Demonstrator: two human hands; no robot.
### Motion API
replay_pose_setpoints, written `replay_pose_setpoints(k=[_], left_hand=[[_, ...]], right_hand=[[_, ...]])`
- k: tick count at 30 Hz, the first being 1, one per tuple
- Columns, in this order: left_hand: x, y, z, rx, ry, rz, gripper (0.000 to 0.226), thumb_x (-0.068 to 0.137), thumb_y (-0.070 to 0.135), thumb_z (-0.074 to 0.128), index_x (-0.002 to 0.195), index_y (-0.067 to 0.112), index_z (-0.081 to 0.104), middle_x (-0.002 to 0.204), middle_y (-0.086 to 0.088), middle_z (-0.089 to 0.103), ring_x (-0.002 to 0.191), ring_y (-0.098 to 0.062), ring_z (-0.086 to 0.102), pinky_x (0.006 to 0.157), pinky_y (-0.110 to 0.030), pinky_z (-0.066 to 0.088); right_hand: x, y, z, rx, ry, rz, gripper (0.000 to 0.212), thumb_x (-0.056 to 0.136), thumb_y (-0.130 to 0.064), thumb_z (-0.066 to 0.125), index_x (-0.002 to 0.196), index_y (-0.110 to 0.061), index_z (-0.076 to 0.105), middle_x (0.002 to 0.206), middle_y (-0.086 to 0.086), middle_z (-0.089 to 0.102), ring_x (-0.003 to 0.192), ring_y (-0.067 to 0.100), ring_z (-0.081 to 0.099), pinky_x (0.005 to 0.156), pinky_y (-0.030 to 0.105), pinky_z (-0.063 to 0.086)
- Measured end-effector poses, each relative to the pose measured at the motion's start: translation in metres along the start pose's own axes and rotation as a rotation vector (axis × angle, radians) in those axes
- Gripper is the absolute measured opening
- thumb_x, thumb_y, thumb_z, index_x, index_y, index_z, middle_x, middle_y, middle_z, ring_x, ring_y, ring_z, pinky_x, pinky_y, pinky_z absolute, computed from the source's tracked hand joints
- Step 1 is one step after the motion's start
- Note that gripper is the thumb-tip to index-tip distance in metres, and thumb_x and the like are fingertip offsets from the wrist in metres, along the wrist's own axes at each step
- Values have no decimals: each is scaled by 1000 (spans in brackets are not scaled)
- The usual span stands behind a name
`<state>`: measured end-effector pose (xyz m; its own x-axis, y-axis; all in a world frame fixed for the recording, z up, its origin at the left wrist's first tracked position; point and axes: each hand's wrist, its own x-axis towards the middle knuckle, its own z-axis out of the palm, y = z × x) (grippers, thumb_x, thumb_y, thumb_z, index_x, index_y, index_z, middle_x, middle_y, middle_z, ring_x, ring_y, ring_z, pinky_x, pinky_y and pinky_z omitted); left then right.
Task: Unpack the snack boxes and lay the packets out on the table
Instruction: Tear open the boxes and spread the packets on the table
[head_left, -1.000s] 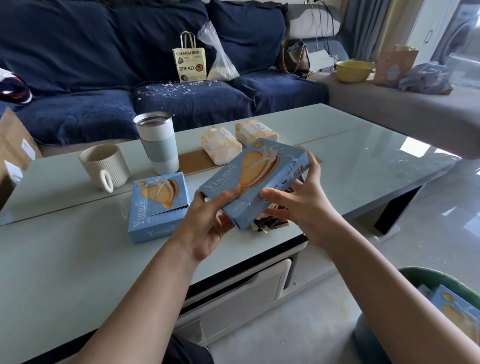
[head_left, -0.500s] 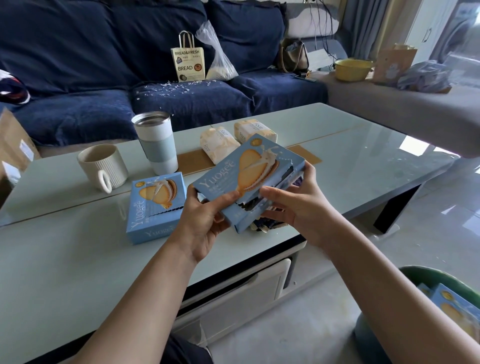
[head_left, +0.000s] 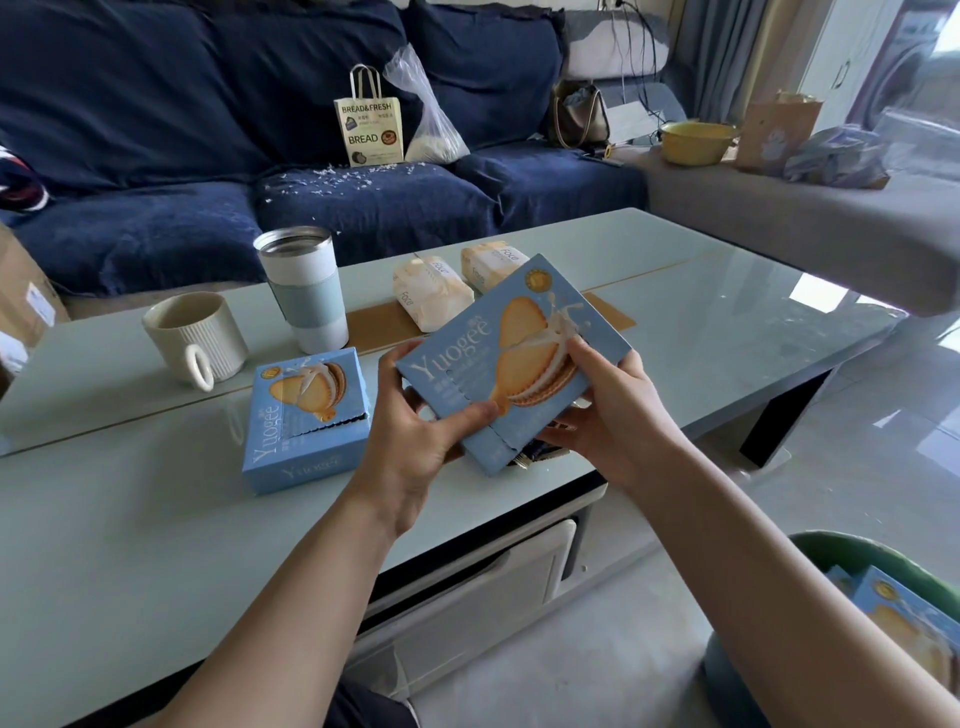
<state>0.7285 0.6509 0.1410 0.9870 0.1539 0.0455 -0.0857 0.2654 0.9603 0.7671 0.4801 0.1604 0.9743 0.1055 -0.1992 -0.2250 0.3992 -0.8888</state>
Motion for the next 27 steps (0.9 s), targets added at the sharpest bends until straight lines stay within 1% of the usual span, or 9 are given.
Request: replay_pose_setpoints(k=[3, 5, 7, 10, 12, 16, 19, 22, 27], left_hand=[[-2, -6, 4, 63, 2, 69, 78, 66, -5, 82, 123, 29, 41, 122, -6, 58, 107, -19, 65, 81, -43, 60], [-3, -8, 6, 83, -1, 110, 76, 67, -8, 80, 118, 33, 42, 121, -6, 58, 104, -15, 66, 80, -38, 60], [-3, -9, 7, 93, -4, 129, 75, 68, -8, 80, 116, 35, 42, 120, -4, 58, 101, -13, 67, 79, -36, 60], [-3, -7, 6, 128, -11, 136, 76, 68, -8, 80, 114, 38, 41, 120, -3, 58, 99, -13, 68, 79, -36, 60], [-3, -7, 5, 156, -22, 132, 76, 69, -7, 80, 115, 39, 41, 119, -2, 58, 98, -10, 68, 81, -36, 60], [-5, -9, 5, 206, -52, 112, 85, 70, -4, 80, 127, 39, 34, 119, 3, 56, 96, -1, 66, 85, -36, 59], [-6, -10, 5, 235, -76, 132, 102, 69, -4, 81, 141, 40, 23, 122, 9, 54, 99, 5, 63, 83, -25, 57], [-7, -9, 6, 253, -98, 137, 104, 68, -4, 81, 142, 39, 23, 124, 10, 54, 100, 5, 64, 78, -19, 55], [-10, -3, 7, 316, -122, 145, 79, 66, -9, 81, 123, 23, 37, 116, 5, 57, 92, 2, 68, 70, -17, 55]], right_hand=[[4, 4, -1, -24, 59, -14, 41, 93, -25, 63, 130, -18, 44, 115, 17, 59, 87, 34, 67, 75, 66, 54], [5, 5, -2, -8, 82, -3, 39, 94, -20, 61, 129, -17, 45, 114, 18, 58, 89, 35, 66, 74, 66, 54], [5, 2, -5, 14, 98, 34, 36, 93, -16, 61, 127, -14, 48, 108, 17, 58, 85, 35, 65, 71, 60, 57], [3, -8, -12, 36, 106, 78, 23, 88, -10, 66, 109, -6, 56, 89, 14, 59, 72, 31, 64, 64, 46, 59], [2, -12, -15, 23, 102, 90, 21, 85, -11, 71, 102, -6, 60, 84, 13, 60, 71, 29, 64, 63, 42, 58], [2, -12, -15, -34, 100, 81, 22, 83, -19, 76, 98, -8, 64, 85, 13, 66, 75, 28, 68, 65, 43, 59], [1, -11, -14, -25, 121, 50, 22, 81, -23, 77, 92, -11, 64, 79, 10, 67, 73, 26, 68, 63, 44, 59], [1, -9, -14, -27, 148, 31, 33, 79, -25, 79, 103, -8, 64, 85, 12, 70, 77, 27, 69, 63, 47, 59], [2, -4, -14, -28, 171, 32, 45, 78, -23, 80, 114, -3, 64, 104, 22, 71, 91, 38, 70, 71, 60, 57]])
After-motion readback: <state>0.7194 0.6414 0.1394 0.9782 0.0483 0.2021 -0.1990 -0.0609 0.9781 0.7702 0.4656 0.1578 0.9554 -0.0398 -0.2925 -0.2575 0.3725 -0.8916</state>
